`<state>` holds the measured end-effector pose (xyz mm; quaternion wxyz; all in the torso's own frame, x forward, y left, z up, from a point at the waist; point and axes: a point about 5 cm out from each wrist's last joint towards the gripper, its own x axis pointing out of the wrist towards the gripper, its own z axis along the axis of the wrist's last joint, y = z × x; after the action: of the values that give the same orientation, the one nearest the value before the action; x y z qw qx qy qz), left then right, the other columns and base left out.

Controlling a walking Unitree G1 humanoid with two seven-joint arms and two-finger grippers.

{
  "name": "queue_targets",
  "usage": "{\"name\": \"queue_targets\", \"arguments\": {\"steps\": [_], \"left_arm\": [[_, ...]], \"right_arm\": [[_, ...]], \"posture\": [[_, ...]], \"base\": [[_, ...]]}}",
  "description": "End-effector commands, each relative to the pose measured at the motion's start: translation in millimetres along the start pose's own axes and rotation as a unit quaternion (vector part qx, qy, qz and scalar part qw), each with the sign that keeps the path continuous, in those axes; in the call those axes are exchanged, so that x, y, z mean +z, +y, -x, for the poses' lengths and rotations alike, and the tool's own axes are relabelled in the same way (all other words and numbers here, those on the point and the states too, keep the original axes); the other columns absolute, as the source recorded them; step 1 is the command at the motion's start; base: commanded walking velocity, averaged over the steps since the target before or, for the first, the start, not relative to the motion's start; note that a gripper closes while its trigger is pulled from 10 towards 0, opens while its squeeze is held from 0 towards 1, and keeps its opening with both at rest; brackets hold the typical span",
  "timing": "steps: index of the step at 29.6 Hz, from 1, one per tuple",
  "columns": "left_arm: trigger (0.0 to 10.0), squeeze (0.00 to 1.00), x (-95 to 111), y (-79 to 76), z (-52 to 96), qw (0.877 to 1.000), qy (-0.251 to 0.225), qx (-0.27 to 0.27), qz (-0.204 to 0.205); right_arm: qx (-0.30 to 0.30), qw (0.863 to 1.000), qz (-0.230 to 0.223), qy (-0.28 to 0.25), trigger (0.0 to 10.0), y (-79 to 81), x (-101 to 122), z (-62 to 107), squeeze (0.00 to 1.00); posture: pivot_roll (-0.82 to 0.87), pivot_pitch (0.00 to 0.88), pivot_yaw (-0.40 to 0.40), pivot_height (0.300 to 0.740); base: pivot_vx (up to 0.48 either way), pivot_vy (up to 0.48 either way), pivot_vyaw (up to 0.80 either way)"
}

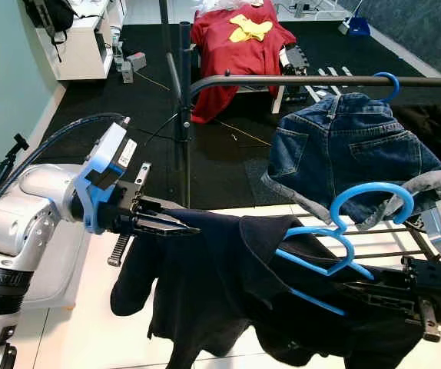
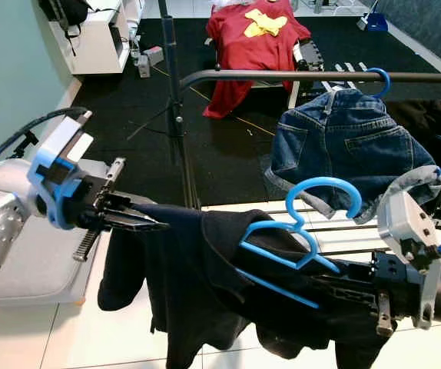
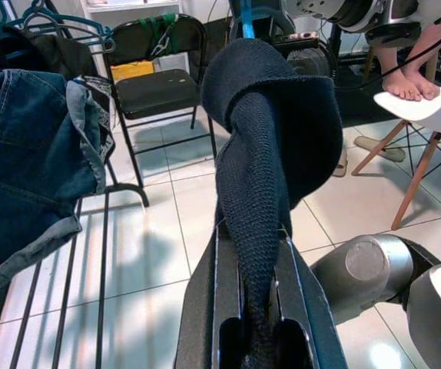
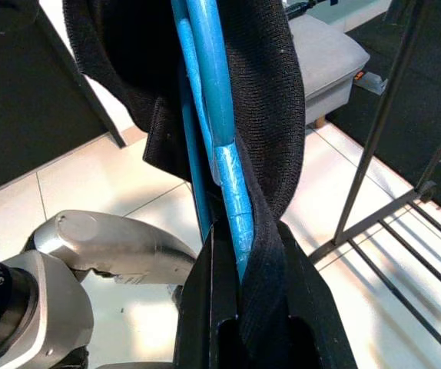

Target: Hang hanger

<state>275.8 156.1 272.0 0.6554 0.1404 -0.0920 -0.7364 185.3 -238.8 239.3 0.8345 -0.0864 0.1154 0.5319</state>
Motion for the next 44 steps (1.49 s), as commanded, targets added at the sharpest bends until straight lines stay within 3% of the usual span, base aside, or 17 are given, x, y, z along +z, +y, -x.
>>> {"name": "queue_targets", "arguments": {"steps": [1, 10, 11, 16, 21, 25, 26, 27, 28, 29, 33, 40, 42, 44], "left_arm": [[10.0, 0.00, 9.8, -2.3, -4.4, 0.999, -0.035, -0.018, -0.020], [10.0, 0.00, 6.2, -1.3, 0.5, 0.999, -0.039, -0.013, 0.006], [10.0, 1.00, 4.6, -0.4, 3.2, 0.999, -0.043, -0.012, 0.023], [10.0, 1.00, 3.6, 2.6, 14.0, 0.997, -0.060, 0.002, 0.044], [10.0, 1.00, 19.6, 14.7, 38.3, 0.994, -0.089, 0.053, 0.015], [10.0, 1.00, 26.3, 14.8, 41.6, 0.993, -0.104, 0.051, 0.011], [10.0, 1.00, 34.7, 15.2, 39.2, 0.990, -0.132, 0.051, 0.001], [10.0, 0.80, 44.4, 14.6, 28.2, 0.984, -0.172, 0.044, -0.009], [10.0, 0.80, 44.4, 14.6, 28.2, 0.984, -0.172, 0.044, -0.009], [10.0, 0.00, 45.6, 13.3, 20.1, 0.982, -0.186, 0.036, -0.010], [10.0, 0.00, 33.4, 8.8, -5.6, 0.982, -0.189, 0.001, 0.005], [10.0, 0.00, 12.8, 1.0, -35.5, 0.983, -0.177, -0.040, 0.038], [10.0, 0.00, 12.1, 0.1, -37.4, 0.983, -0.176, -0.040, 0.041], [10.0, 0.00, 1.4, -1.7, -45.9, 0.986, -0.154, -0.039, 0.048]], "right_arm": [[-0.007, 1.000, -0.009, -0.007, 0.0, -2.2, -3.7, -1.6, 0.00], [-0.019, 1.000, 0.001, -0.020, 0.0, -5.1, 0.0, -0.7, 0.00], [-0.019, 1.000, 0.004, -0.022, 0.0, -5.3, 1.3, -0.6, 0.00], [-0.018, 1.000, 0.008, -0.022, 0.0, -5.4, 2.6, -0.7, 0.00], [-0.017, 1.000, 0.005, 0.015, 0.0, -5.8, -7.9, -3.9, 0.00], [-0.018, 1.000, 0.003, 0.015, 0.0, -6.1, -9.1, -4.4, 0.00], [-0.016, 1.000, 0.001, 0.022, 0.0, -5.6, -12.3, -6.7, 0.00], [-0.001, 0.999, -0.004, 0.035, 0.0, -2.4, -17.8, -13.5, 0.00], [-0.001, 0.999, -0.004, 0.035, 0.0, -2.4, -17.8, -13.5, 0.00], [0.008, 0.999, -0.006, 0.039, 0.0, -0.2, -19.6, -17.8, 0.00], [0.035, 0.999, -0.005, 0.036, 0.0, 3.9, -19.3, -29.2, 0.00], [0.068, 0.997, 0.007, 0.029, 0.0, 8.1, -14.8, -43.9, 0.00], [0.068, 0.997, 0.008, 0.029, 0.0, 7.9, -14.8, -44.9, 0.00], [0.080, 0.996, 0.011, 0.025, 0.0, 10.0, -14.0, -52.0, 0.00]], "posture": [[-0.10, 0.154, 0.003, 0.740], [-0.10, 0.151, 0.003, 0.740], [-0.10, 0.150, 0.003, 0.740], [-0.10, 0.147, 0.003, 0.740], [-0.10, 0.139, 0.002, 0.740], [-0.10, 0.139, 0.003, 0.740], [-0.10, 0.144, 0.003, 0.740], [-0.10, 0.147, 0.000, 0.740], [-0.10, 0.147, 0.000, 0.740], [-0.10, 0.149, -0.005, 0.740], [-0.10, 0.150, -0.005, 0.740], [-0.11, 0.153, 0.003, 0.740], [-0.11, 0.153, 0.003, 0.740], [-0.10, 0.155, 0.005, 0.740]], "base": [[0.000, 0.000, 0.00], [0.000, 0.000, 0.00], [0.000, 0.000, 0.00], [0.000, 0.000, 0.00], [0.000, 0.000, 0.00], [0.000, 0.000, 0.00], [0.000, 0.000, 0.00], [0.000, 0.000, 0.00], [0.000, 0.000, 0.00], [0.000, 0.000, 0.00], [0.000, 0.000, 0.00], [0.000, 0.000, 0.00], [0.000, 0.000, 0.00], [0.000, 0.000, 0.00]]}}
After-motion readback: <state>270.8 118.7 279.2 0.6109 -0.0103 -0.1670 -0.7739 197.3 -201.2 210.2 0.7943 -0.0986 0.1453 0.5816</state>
